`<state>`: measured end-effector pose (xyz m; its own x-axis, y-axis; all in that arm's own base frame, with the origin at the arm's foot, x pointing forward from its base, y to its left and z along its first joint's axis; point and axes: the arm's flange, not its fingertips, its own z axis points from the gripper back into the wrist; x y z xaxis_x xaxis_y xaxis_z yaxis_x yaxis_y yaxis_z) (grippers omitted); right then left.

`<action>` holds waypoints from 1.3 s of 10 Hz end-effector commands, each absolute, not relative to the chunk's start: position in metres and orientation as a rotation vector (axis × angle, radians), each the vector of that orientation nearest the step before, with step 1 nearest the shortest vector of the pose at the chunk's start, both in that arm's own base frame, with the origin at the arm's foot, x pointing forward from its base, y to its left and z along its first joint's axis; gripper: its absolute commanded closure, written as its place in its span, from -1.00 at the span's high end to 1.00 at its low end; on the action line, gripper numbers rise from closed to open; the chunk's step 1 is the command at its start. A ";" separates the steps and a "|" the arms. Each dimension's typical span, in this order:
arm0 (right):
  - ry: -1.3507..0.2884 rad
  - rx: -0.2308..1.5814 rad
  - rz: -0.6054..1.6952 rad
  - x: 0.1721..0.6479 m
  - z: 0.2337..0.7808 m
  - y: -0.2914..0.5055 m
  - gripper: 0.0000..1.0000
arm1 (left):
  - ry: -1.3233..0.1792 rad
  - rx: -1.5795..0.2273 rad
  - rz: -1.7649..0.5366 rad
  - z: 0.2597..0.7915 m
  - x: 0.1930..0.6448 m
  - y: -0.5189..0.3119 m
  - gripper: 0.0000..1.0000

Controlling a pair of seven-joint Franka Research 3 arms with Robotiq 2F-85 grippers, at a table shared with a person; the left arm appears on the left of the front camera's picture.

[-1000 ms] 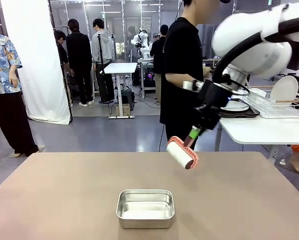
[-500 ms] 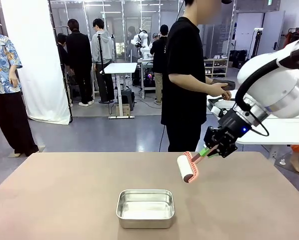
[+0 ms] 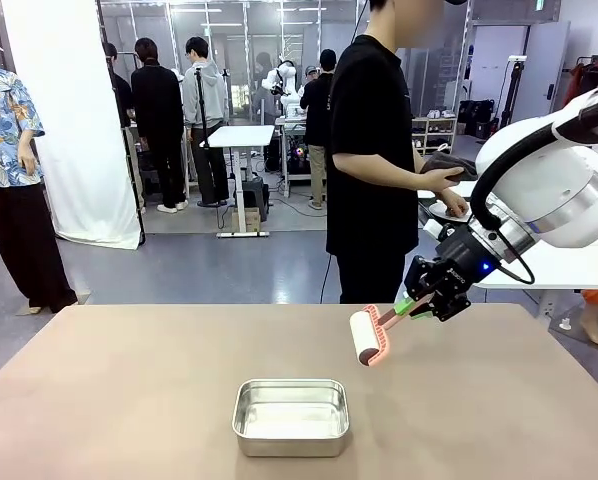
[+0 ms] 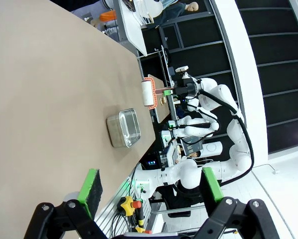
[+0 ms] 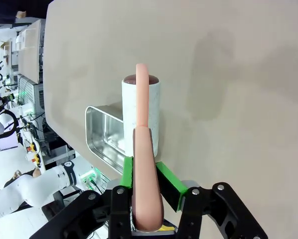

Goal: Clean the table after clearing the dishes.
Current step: When the right (or left) Handle tray is removed, use the right hand (or left hand) to clean the right (or left) side of the table with the Lint Roller.

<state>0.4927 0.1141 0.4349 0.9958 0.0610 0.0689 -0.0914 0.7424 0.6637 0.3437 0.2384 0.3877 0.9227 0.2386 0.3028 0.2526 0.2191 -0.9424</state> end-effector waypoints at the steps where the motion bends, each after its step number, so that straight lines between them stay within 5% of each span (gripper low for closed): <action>1: -0.047 0.718 0.089 0.492 0.437 0.113 -0.53 | -0.441 -1.363 -0.009 0.390 0.340 0.238 1.00; 13: 0.000 0.876 -0.018 0.519 0.342 0.087 -0.53 | -0.441 -1.363 -0.009 0.390 0.340 0.238 1.00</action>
